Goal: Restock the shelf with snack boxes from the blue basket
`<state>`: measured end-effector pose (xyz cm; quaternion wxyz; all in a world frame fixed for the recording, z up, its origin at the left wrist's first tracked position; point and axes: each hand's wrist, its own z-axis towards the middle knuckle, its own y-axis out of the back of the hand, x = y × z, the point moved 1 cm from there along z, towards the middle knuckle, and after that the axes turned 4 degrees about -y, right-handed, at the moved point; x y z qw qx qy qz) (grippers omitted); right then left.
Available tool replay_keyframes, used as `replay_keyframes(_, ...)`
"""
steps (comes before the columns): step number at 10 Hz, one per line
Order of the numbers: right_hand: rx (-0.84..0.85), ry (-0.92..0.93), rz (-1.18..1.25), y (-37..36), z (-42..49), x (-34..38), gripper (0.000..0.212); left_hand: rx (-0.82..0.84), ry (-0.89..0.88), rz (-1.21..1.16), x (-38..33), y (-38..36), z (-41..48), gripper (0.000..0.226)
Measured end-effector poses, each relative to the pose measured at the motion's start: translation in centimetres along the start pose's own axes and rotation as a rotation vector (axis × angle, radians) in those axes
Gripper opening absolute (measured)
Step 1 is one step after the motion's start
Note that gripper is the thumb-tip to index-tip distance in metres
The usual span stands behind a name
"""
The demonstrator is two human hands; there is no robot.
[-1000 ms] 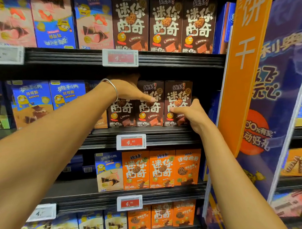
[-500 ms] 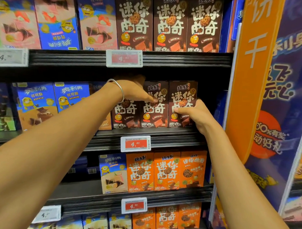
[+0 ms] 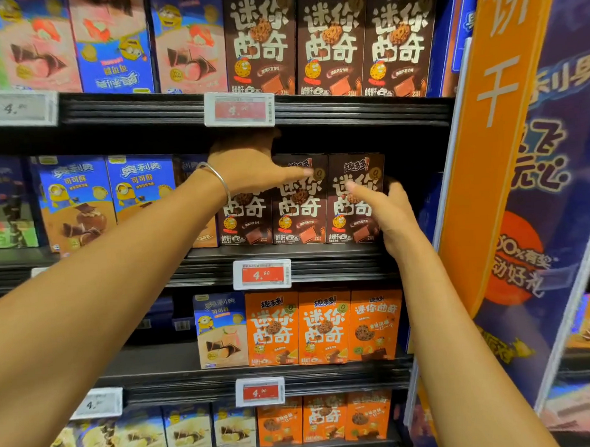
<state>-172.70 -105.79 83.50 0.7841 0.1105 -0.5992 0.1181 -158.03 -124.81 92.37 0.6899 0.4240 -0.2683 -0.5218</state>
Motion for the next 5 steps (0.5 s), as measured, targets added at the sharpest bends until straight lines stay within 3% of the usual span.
replay_keyframes(1,-0.041,-0.001,0.152,0.1,-0.9,0.8,0.1,-0.258,-0.025,-0.04,-0.4,-0.4,-2.0,0.069)
replay_keyframes(2,-0.128,0.038,0.24,0.4,-2.0,1.9,0.083,-0.483,0.005,-0.211,-0.8,-1.1,-4.4,0.077)
replay_keyframes(4,-0.232,0.277,0.189,0.8,-5.8,3.4,0.063,-0.603,-0.036,-0.627,-0.9,-1.7,-9.7,0.063)
replay_keyframes(5,-0.132,0.324,0.278,1.0,-7.9,3.3,0.058,-0.683,-0.014,-0.943,-0.7,-1.9,-12.9,0.064)
